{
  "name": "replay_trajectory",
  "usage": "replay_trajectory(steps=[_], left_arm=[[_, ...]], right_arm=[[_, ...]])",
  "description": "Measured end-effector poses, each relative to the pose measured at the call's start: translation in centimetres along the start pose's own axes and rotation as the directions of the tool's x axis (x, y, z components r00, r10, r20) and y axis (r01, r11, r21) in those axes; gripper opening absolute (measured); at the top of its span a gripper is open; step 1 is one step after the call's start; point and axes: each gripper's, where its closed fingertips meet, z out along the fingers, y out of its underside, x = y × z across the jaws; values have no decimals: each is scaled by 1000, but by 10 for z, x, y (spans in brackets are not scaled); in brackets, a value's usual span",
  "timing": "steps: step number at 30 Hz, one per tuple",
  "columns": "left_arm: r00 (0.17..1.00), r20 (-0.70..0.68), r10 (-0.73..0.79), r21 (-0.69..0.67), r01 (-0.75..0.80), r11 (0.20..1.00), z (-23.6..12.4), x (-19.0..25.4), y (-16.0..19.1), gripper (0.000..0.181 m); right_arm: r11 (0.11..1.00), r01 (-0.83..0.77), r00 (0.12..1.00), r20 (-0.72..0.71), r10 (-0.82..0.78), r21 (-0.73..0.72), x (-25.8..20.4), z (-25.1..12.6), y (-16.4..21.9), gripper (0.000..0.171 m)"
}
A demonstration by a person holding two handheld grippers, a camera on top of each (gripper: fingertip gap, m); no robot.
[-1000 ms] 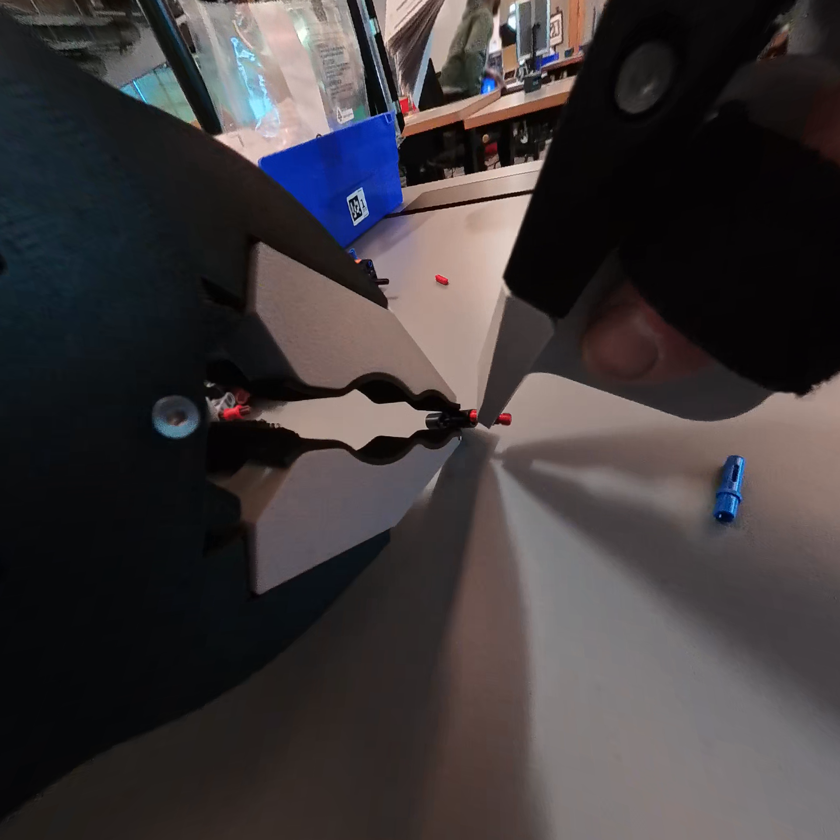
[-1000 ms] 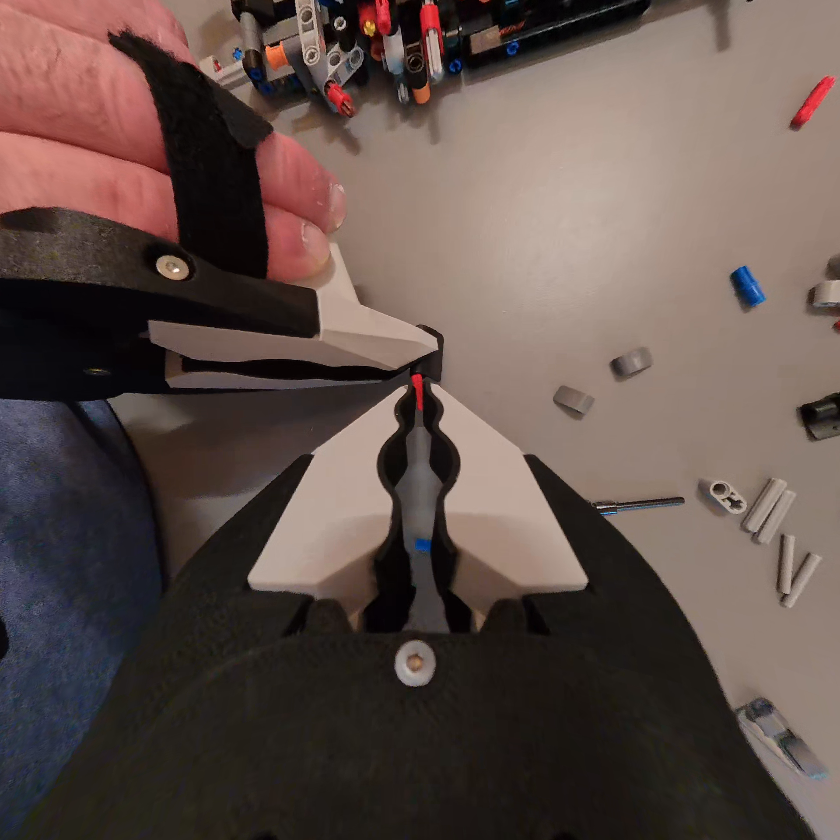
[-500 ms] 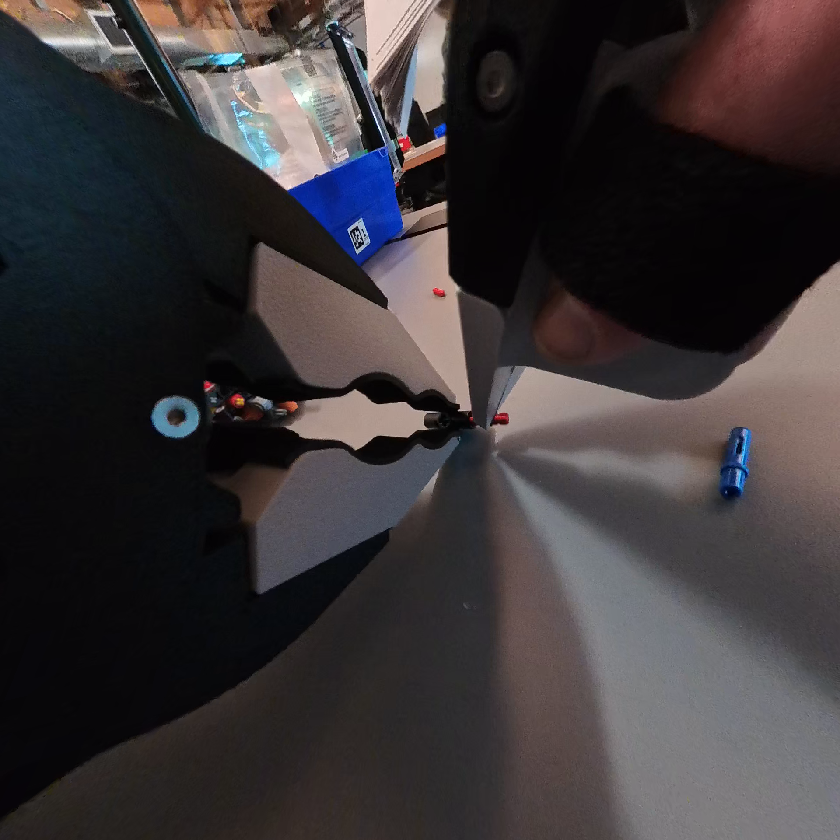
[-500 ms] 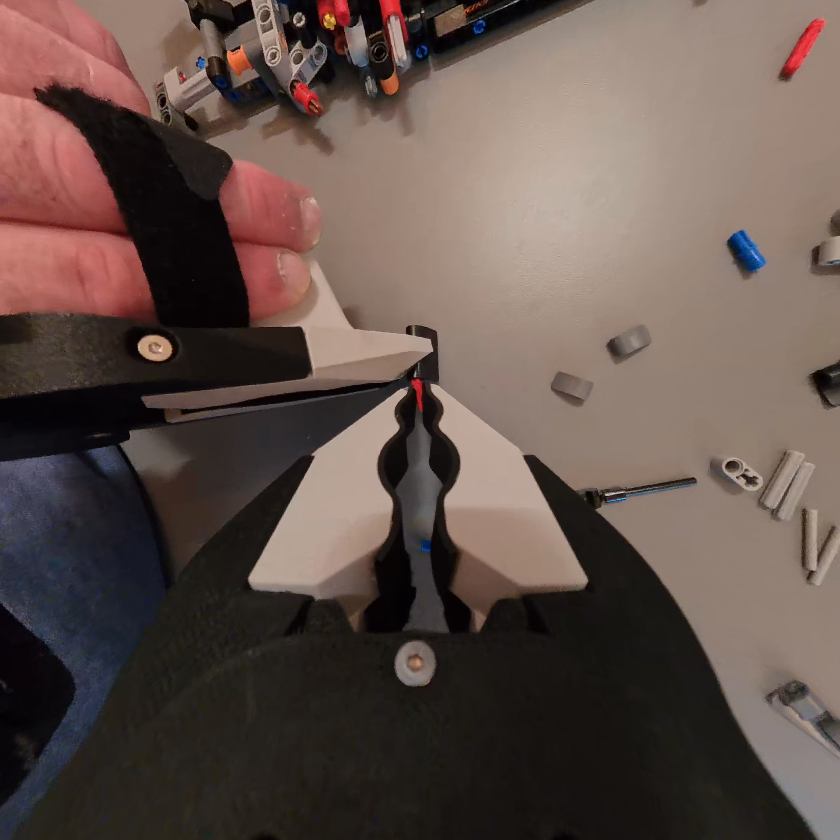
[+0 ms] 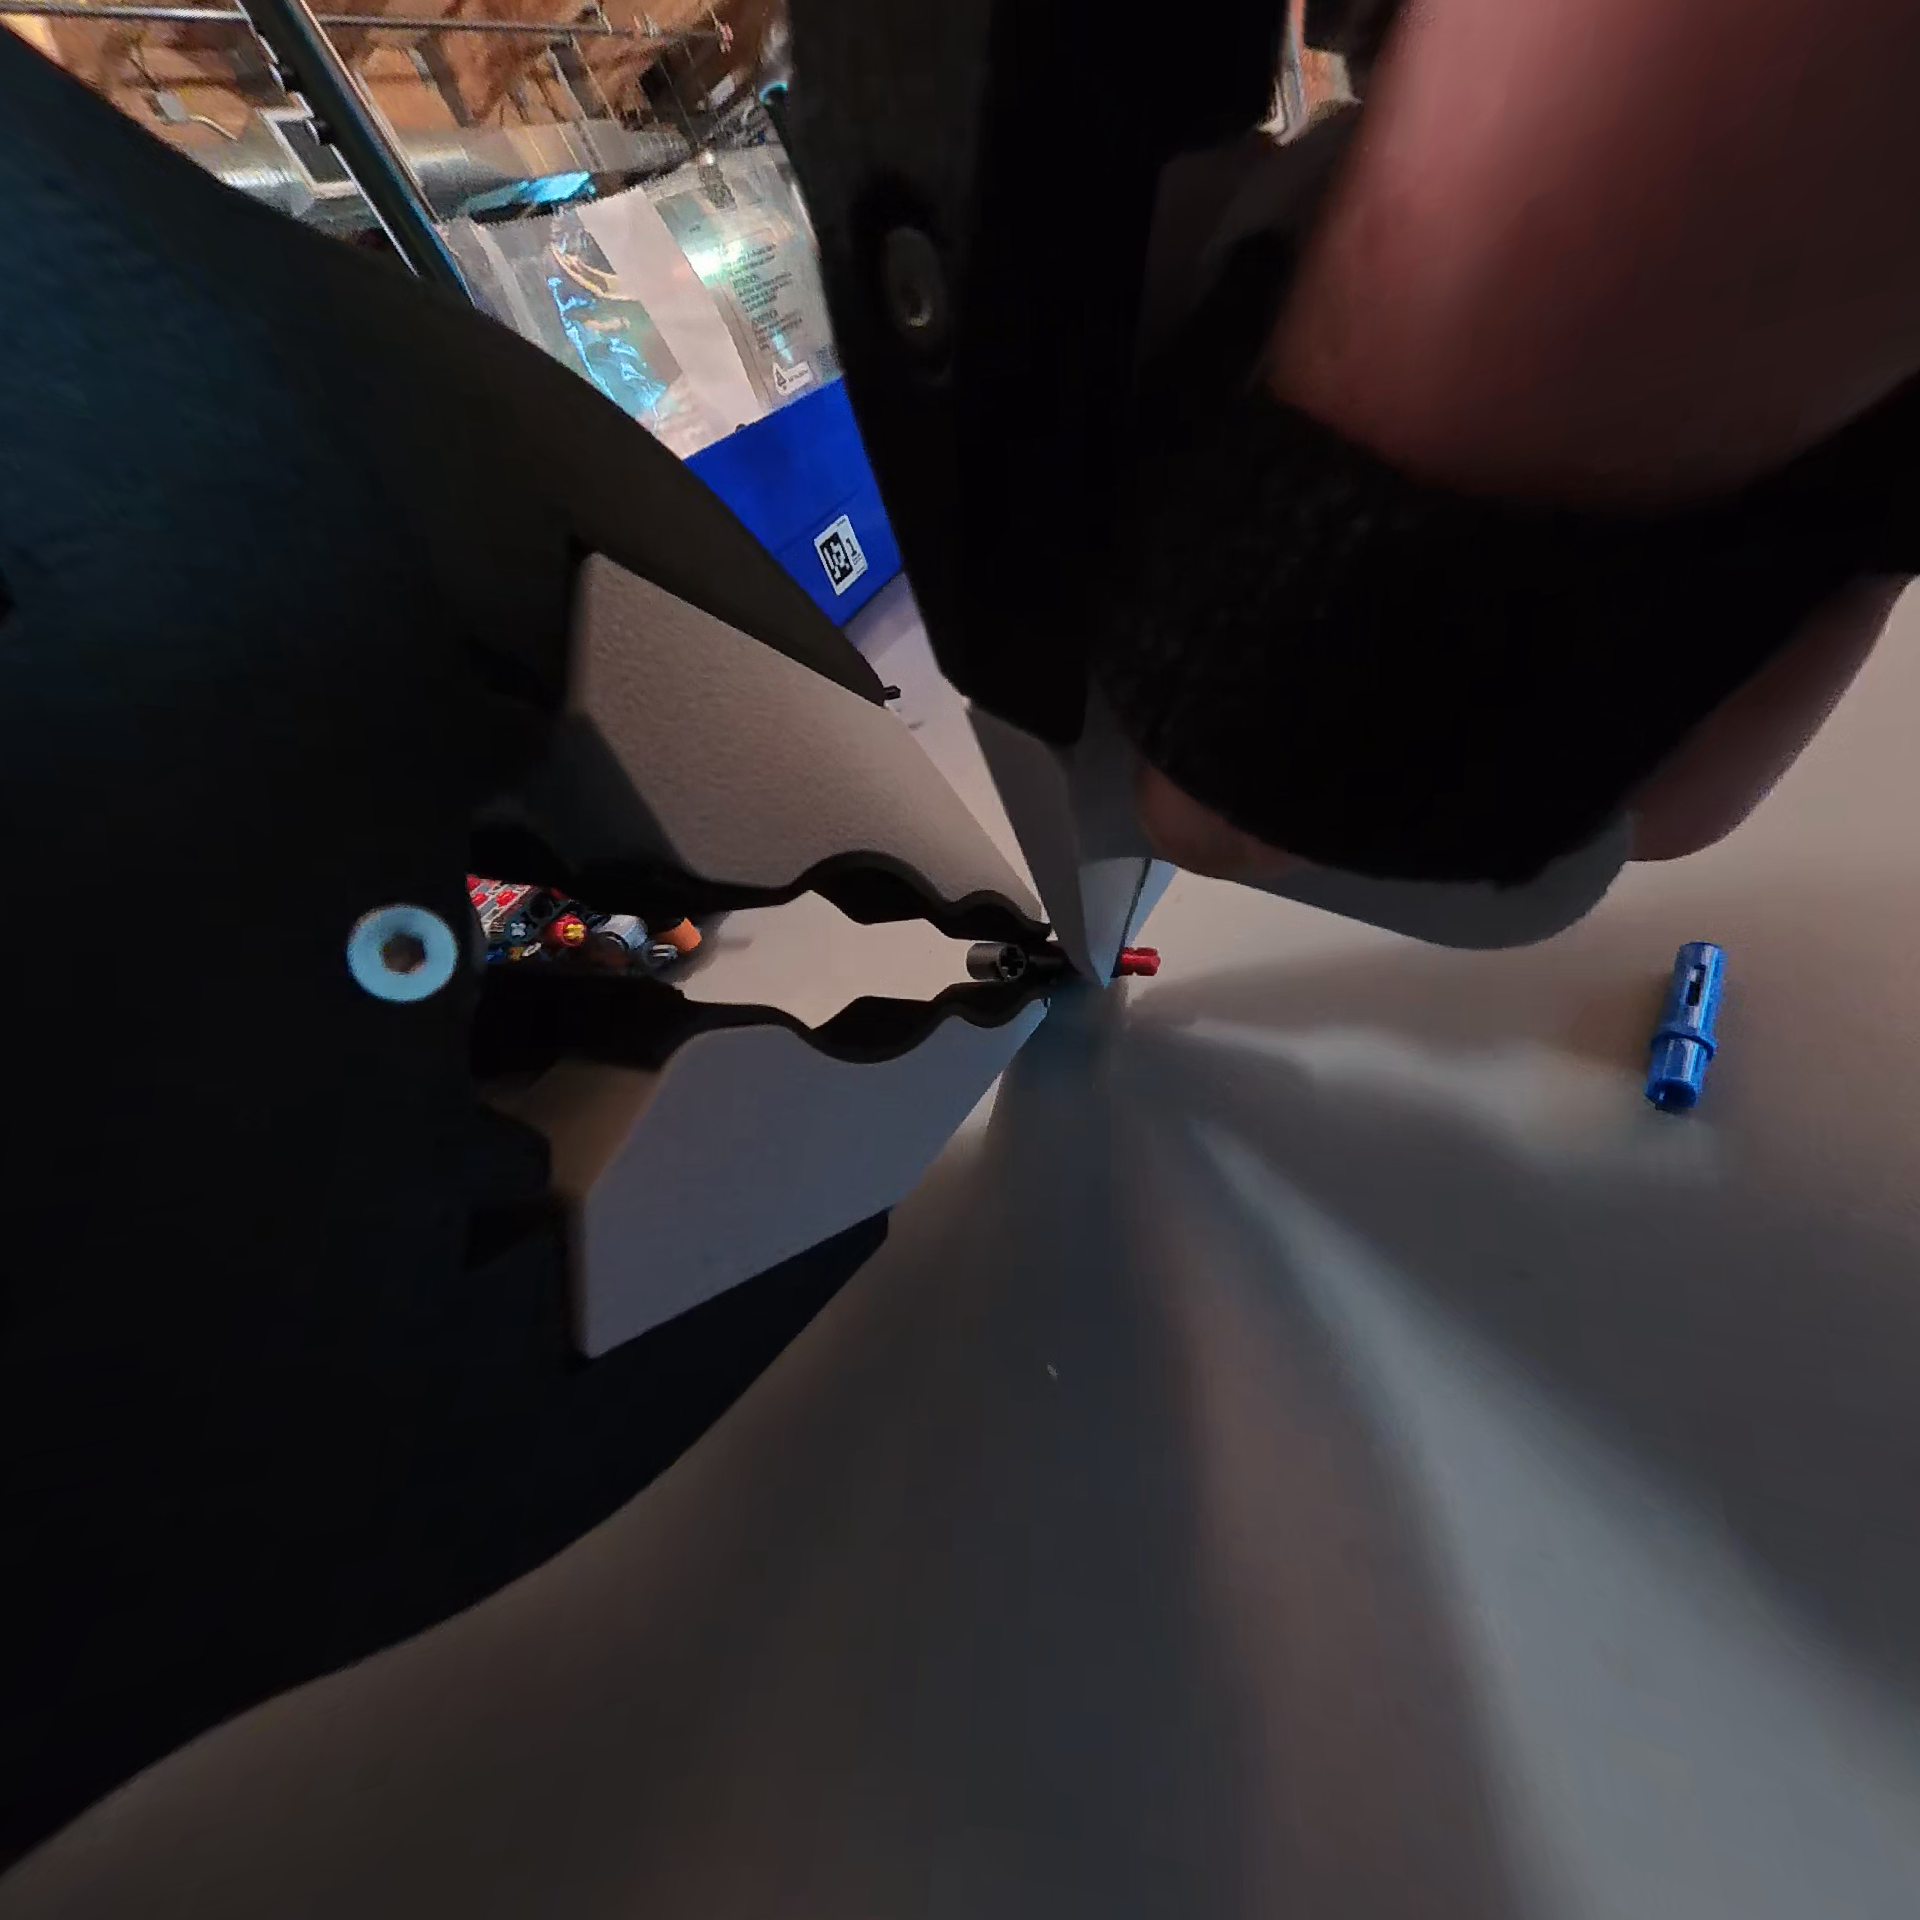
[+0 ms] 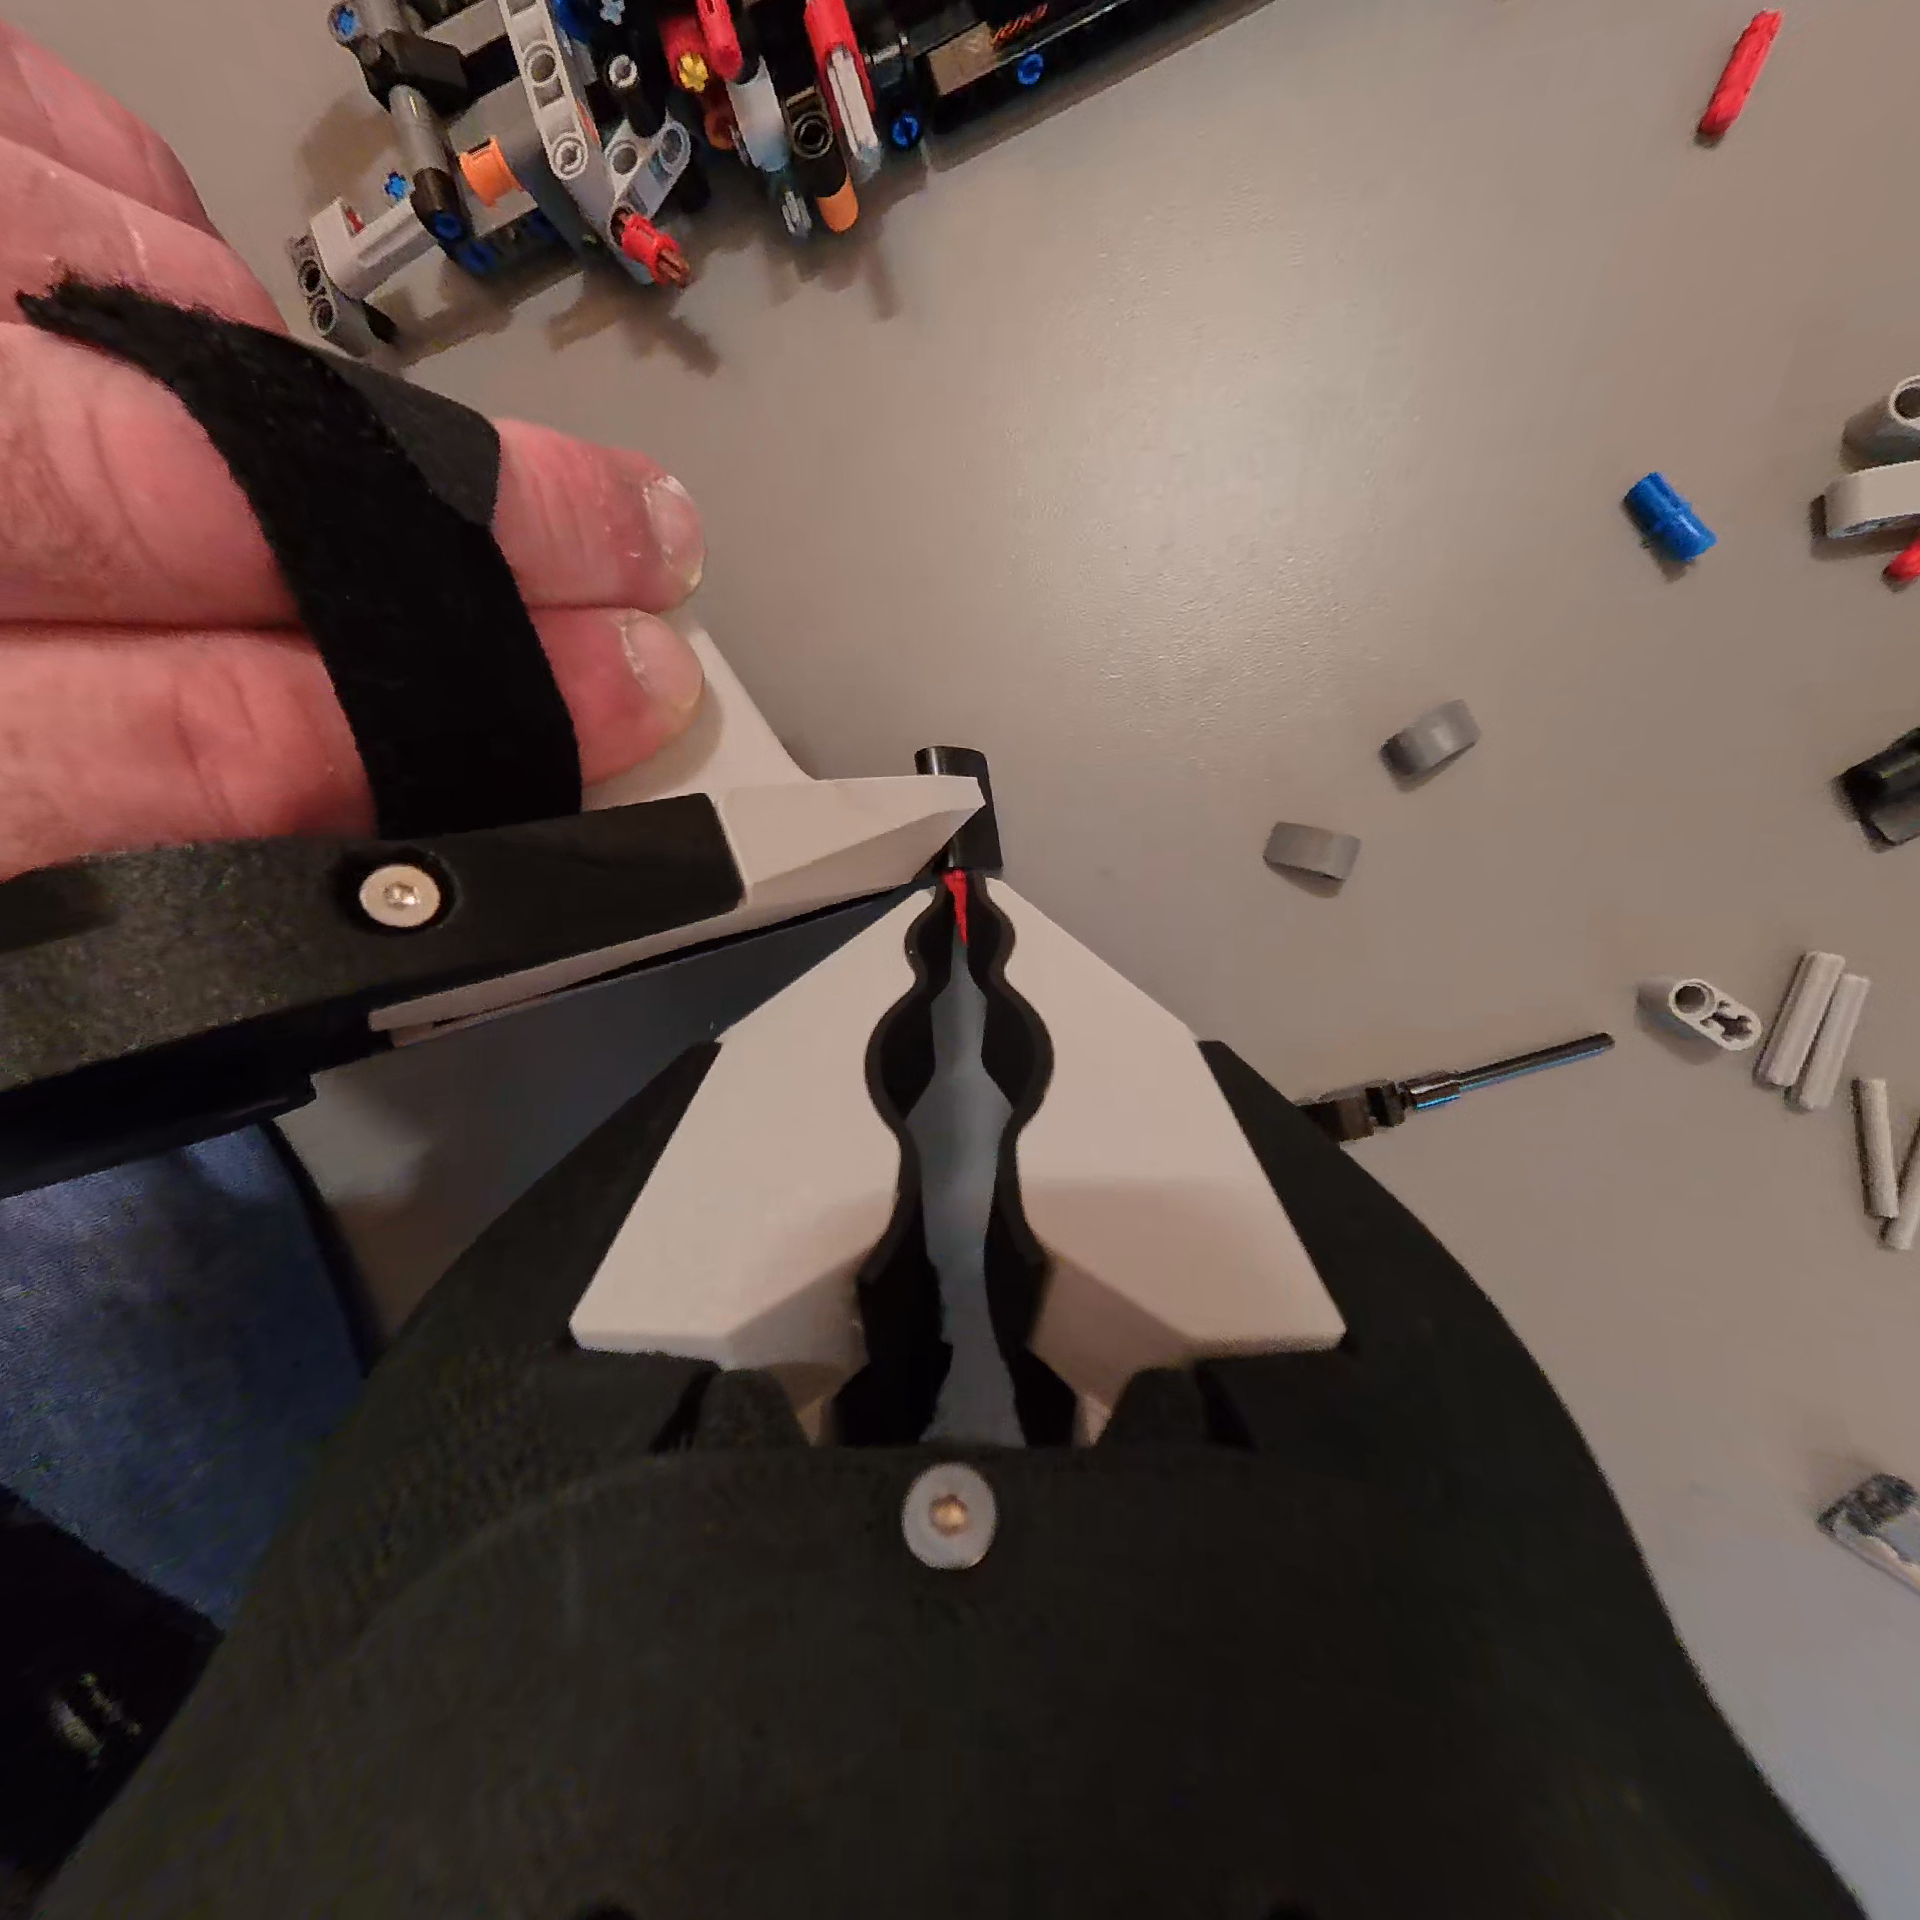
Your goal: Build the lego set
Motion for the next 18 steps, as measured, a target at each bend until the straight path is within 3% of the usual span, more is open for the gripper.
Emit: replay_trajectory(steps=[1, 12, 18], left_arm=[[1000, 0, 0, -2, 0, 1000, 0, 0, 0, 4], [1000, -9, 13, -39, -13, 999, 2, 0, 3, 4], [1000, -9, 8, -52, -8, 999, 2, 0, 5, 4]], right_arm=[[1000, -12, 1000, 6, 12, 7, 0, 0, 0, 0], [1000, 23, 997, -74, -23, -9, -1, 0, 0, 0], [1000, -23, 1000, -9, 23, 15, -3, 1, 1, 0]])
